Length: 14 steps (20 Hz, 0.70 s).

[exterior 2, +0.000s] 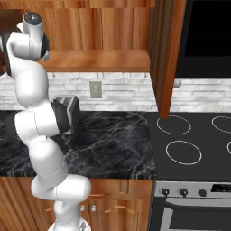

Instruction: Retrieve the tupperware and aluminum foil from the cabinet and place them on the dining counter near the plate with cucumber and onion to prepare for storing leftovers.

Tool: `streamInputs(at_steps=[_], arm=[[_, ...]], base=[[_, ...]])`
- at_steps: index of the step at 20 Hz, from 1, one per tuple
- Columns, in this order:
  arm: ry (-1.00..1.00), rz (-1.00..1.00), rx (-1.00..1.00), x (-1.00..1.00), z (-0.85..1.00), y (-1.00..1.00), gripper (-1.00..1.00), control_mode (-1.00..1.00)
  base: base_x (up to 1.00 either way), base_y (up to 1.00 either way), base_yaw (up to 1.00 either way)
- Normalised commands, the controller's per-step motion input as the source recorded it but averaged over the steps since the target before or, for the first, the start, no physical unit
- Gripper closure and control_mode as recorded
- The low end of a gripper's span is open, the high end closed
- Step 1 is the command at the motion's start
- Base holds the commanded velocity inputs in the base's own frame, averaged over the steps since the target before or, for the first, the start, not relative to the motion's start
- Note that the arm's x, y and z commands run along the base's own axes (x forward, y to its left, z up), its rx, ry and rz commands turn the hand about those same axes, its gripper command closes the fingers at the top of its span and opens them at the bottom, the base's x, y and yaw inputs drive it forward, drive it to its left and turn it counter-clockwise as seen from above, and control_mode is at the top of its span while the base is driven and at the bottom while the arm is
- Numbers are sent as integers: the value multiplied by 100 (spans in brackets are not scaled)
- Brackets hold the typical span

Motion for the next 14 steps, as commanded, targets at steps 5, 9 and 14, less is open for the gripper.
streamInputs(at_steps=[5,9,14], arm=[[0,-14,0,50,-3,38,100,-100],[3,-7,-1,4,-25,22,100,-100],[2,-1,0,-17,-24,2,100,-100]], base=[[0,0,0],[0,0,0],[0,0,0]])
